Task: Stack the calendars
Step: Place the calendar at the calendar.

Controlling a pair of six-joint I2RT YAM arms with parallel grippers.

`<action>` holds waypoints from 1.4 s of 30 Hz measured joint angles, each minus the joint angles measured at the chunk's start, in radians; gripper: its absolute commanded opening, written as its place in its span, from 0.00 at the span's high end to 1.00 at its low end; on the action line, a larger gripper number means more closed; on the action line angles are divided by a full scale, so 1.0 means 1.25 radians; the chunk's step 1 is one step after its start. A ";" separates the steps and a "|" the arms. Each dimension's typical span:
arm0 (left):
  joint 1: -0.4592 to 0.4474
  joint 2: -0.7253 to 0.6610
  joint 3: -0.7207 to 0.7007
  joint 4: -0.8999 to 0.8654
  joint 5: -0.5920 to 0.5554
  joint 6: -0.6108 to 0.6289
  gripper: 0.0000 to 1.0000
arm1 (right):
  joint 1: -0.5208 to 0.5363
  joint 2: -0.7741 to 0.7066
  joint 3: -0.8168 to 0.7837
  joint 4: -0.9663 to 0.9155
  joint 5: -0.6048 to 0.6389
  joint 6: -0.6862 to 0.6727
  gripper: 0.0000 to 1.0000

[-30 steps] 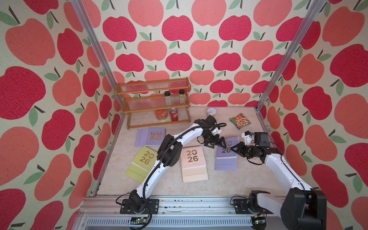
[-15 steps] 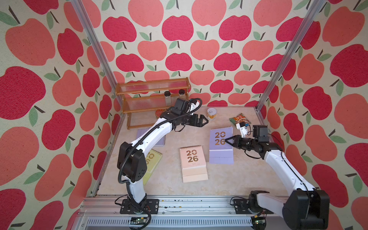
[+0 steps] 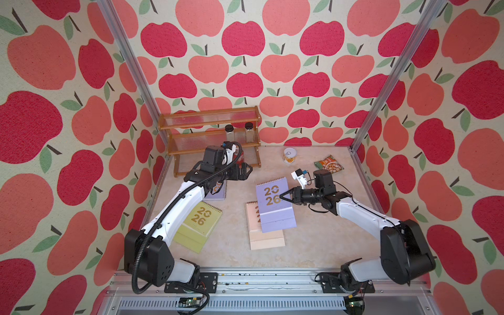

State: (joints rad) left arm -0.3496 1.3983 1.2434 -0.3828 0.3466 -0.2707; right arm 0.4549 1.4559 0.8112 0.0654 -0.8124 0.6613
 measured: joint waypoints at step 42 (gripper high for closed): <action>0.051 -0.048 -0.053 0.000 0.023 -0.004 0.00 | 0.113 0.103 -0.115 0.240 0.029 0.173 1.00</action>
State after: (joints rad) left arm -0.2855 1.3388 1.1767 -0.3824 0.3748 -0.2752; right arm 0.5961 1.5852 0.6674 0.3656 -0.7761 0.8772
